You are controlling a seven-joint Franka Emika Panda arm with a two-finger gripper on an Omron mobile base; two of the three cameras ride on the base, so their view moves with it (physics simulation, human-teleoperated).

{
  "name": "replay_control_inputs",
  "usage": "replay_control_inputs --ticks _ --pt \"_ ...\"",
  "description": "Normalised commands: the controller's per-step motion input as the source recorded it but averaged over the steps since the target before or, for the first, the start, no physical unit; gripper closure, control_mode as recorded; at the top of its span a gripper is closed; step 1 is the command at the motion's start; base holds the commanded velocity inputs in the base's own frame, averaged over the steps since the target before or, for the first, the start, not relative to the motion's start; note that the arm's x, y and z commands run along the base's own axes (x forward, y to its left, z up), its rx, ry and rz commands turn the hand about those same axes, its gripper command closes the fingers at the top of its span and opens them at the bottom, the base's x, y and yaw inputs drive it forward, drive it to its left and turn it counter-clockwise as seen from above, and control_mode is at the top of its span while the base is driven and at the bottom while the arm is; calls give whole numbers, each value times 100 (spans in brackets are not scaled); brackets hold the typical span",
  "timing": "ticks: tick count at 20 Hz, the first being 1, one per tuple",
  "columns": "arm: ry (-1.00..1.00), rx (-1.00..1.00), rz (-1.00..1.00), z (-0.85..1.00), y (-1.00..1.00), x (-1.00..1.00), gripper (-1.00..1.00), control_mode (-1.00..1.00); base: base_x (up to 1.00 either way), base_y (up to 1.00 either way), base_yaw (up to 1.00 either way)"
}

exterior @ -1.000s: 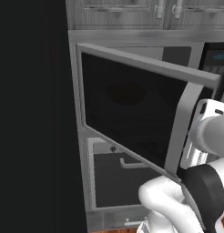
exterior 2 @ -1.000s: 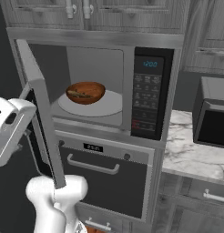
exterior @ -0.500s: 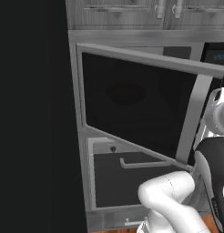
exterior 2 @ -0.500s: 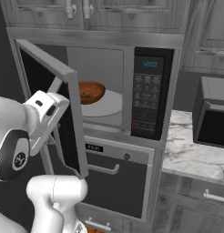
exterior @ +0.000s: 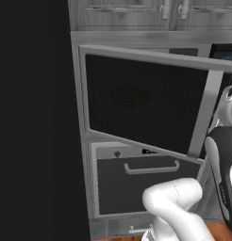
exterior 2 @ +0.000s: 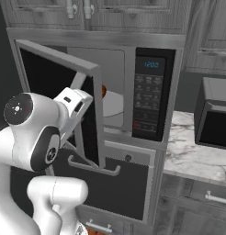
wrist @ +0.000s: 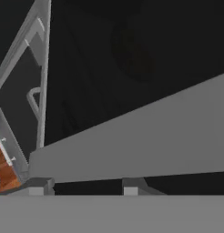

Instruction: Remove the peach from the bowl and place it on the small plate. Then place the bowl with only the fish in the microwave, close the door, and press the start button to microwave the fish.

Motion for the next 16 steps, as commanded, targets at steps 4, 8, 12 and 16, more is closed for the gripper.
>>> replay_control_inputs --ticks 4,8,12,16 --pt "0 0 -1 4 22 63 -100 -100 0 0 0" --pt "0 0 -2 11 44 67 -100 -100 0 0 0" --pt "0 0 0 7 46 82 -100 -100 0 0 0" --pt "0 0 0 8 52 89 -100 -100 0 0 0"
